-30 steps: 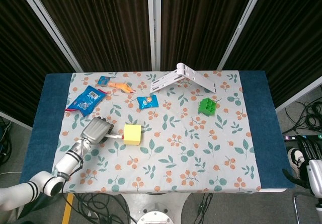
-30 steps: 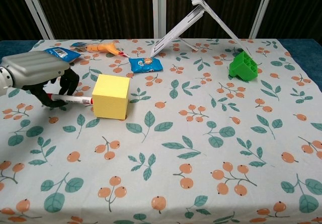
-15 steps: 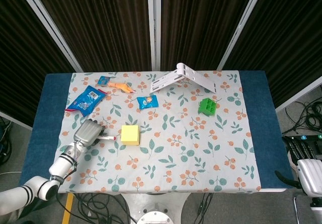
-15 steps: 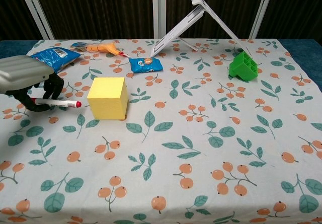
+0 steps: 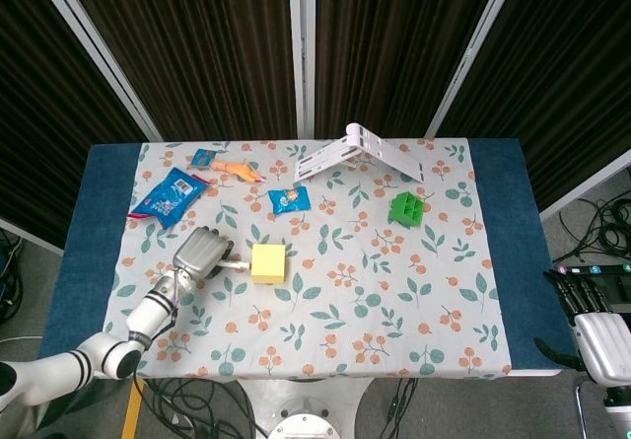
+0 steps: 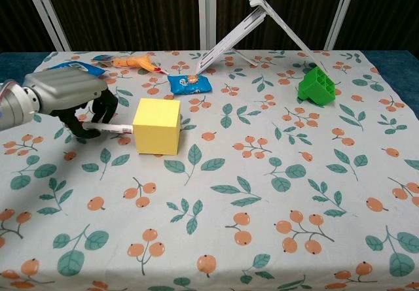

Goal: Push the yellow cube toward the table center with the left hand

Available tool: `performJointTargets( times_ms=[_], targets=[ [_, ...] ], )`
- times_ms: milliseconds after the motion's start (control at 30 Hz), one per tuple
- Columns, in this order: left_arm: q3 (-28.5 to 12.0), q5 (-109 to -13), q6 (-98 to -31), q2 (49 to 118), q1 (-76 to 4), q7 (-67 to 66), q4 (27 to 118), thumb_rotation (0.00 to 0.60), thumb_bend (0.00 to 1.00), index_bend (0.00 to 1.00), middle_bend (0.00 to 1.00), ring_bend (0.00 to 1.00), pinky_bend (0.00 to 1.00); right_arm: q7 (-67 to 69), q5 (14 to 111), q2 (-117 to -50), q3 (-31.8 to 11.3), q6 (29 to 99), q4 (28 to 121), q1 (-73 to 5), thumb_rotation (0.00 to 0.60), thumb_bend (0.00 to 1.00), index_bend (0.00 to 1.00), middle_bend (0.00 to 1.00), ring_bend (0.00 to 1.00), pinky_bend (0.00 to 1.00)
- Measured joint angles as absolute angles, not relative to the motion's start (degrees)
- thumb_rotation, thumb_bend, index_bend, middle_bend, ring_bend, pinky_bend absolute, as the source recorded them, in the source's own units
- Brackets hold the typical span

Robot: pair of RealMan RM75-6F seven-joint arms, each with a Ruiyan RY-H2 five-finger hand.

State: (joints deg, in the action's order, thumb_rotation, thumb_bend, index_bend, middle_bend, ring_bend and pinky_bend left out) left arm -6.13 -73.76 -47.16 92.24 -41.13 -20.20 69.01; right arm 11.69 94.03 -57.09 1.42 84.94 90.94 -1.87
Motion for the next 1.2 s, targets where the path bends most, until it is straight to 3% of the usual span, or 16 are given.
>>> performJointTargets(
  times_ms=[800,1200],
  targets=[
    [-10.6,-61.8,-41.2,99.0,-51.7,-30.7,69.8,0.600,0.36,0.70,0.77,0.46,0.48,13.7,92.9,-57.2,2.1,83.8,88.9,-2.2,0.600,0.10,0.00,0.08,0.00,0.01],
    [-11.7,-58.0,-41.4,101.6,-55.3,-31.6,68.3,0.600,0.36,0.70,0.77,0.46,0.48,13.8,92.5,-56.9,2.0,84.0,89.1,-2.2,0.600,0.10,0.00,0.08,0.00,0.01]
  ],
)
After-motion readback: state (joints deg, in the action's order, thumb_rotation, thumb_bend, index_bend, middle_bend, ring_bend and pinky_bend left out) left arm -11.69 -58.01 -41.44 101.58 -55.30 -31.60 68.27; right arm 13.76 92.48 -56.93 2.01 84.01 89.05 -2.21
